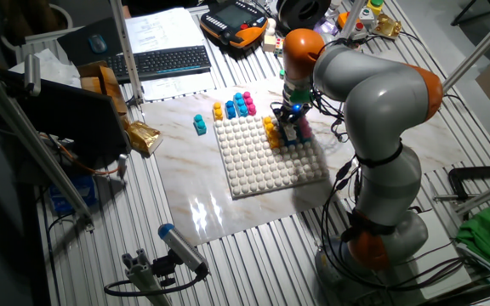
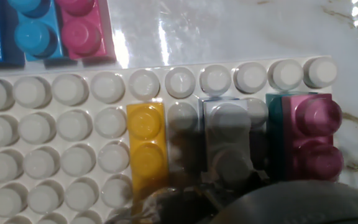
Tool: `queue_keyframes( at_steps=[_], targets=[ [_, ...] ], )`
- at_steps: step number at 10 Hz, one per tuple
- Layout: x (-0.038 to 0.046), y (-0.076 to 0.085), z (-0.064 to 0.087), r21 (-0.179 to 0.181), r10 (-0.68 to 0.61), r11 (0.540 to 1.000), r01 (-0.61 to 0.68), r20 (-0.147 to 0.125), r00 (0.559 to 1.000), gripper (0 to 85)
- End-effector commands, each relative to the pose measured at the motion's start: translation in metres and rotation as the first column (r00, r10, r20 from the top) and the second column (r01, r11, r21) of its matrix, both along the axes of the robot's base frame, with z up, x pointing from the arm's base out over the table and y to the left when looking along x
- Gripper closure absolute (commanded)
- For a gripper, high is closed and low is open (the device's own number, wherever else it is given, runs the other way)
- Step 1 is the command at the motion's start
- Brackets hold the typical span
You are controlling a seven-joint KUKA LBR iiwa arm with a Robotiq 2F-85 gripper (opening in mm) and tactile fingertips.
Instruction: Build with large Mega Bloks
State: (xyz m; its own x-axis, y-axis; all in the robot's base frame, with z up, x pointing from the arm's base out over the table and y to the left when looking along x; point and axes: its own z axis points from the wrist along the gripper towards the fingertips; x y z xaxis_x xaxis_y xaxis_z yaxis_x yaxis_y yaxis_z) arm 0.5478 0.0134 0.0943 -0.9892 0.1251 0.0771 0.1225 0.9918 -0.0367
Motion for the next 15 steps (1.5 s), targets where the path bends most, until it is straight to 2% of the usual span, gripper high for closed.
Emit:
queue_keyframes(
  at_steps=[1, 2, 6, 8, 11, 13, 14, 15],
  targets=[
    [0.0014, 0.0, -0.001, 0.007, -0.003, 1.0, 0.003, 0.002, 1.0, 83.3],
    [0.0034, 0.002, 0.0, 0.004, -0.002, 1.0, 0.002, 0.003, 1.0, 80.0],
    [0.0169, 0.006, 0.016, -0.013, 0.015, 1.0, -0.015, -0.006, 1.0, 55.0],
    [0.0201, 0.005, 0.014, -0.011, 0.012, 1.0, -0.012, 0.0, 1.0, 52.7],
    [0.0245, 0.004, 0.011, 0.002, 0.03, 1.0, -0.03, -0.007, 1.0, 51.3],
    [0.0268, 0.004, 0.019, 0.018, 0.042, 0.999, -0.041, -0.037, 0.998, 46.0],
    [0.0277, 0.006, 0.024, 0.024, 0.042, 0.999, -0.041, -0.038, 0.998, 42.3],
    [0.0301, 0.01, 0.031, 0.027, 0.042, 0.999, -0.041, -0.043, 0.998, 43.0]
  ],
)
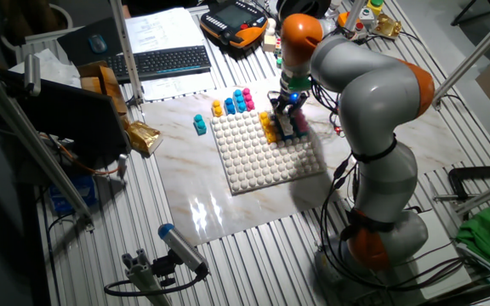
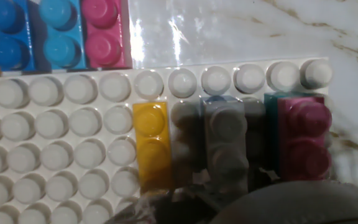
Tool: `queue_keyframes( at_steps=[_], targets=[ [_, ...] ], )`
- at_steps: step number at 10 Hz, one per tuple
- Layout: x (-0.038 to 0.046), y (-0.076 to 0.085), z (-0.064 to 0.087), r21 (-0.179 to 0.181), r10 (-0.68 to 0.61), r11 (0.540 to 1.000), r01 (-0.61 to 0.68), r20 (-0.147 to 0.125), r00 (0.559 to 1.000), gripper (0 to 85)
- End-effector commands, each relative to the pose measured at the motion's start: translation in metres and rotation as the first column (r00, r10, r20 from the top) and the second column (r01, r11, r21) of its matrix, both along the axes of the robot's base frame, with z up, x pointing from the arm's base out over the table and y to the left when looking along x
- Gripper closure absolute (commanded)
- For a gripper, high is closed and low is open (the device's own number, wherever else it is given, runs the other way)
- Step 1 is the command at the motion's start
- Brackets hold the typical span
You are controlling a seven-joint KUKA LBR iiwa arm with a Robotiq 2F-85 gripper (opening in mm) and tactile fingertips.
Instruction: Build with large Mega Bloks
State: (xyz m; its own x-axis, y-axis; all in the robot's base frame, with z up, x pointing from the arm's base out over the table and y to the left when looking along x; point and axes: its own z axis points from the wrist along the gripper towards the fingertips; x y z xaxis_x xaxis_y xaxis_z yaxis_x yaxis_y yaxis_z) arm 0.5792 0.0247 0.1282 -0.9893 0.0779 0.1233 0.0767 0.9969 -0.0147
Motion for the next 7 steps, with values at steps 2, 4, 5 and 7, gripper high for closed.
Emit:
queue_keyframes(
  at_steps=[2, 4, 5, 7],
  targets=[
    [0.0036, 0.003, 0.016, 0.0, 0.036, 0.999, -0.036, -0.009, 0.999, 61.7],
    [-0.0004, 0.007, 0.029, 0.012, 0.073, 0.997, -0.072, -0.016, 0.997, 84.3],
    [-0.0038, 0.009, 0.032, 0.002, 0.085, 0.996, -0.085, -0.006, 0.996, 84.3],
    [-0.0078, 0.013, 0.037, 0.009, 0.089, 0.996, -0.089, 0.007, 0.996, 84.3]
  ],
)
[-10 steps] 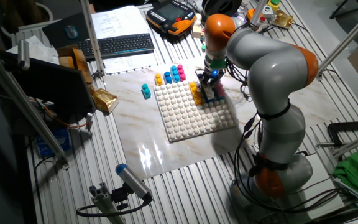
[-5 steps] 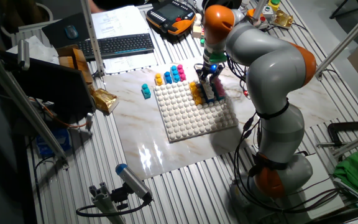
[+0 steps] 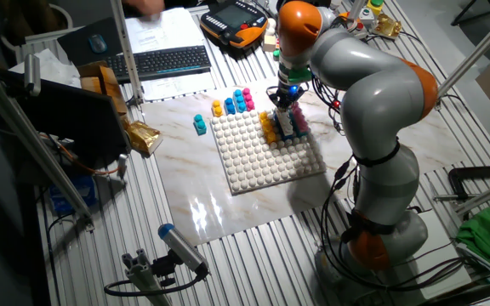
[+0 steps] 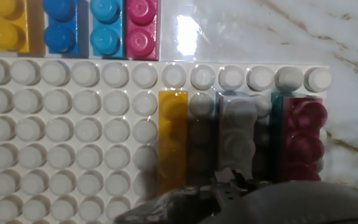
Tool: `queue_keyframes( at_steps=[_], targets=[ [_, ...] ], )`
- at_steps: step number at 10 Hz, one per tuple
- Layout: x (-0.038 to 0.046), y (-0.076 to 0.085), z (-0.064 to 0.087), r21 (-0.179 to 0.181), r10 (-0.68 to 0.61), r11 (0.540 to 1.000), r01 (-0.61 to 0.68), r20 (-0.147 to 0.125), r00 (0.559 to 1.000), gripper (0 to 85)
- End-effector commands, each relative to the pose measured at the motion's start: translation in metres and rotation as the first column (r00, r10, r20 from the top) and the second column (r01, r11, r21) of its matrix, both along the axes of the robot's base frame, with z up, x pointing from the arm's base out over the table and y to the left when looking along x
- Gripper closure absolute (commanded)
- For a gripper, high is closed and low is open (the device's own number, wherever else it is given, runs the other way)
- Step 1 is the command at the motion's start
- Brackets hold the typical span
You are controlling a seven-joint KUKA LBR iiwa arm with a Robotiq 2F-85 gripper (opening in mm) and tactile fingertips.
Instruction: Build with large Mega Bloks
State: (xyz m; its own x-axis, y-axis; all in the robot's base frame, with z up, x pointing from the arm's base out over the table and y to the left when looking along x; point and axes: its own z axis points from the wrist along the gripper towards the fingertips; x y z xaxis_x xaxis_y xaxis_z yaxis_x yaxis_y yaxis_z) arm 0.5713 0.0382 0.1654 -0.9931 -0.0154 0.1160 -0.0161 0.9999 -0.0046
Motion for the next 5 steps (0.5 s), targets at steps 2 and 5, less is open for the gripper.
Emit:
queue_keyframes(
  at_steps=[2, 5],
  targets=[
    [0.0018, 0.0006, -0.0009, 0.007, 0.018, 1.0, -0.018, 0.014, 1.0, 84.3],
    [0.0016, 0.0018, -0.0002, 0.016, 0.025, 1.0, -0.026, 0.023, 0.999, 84.3]
  ],
)
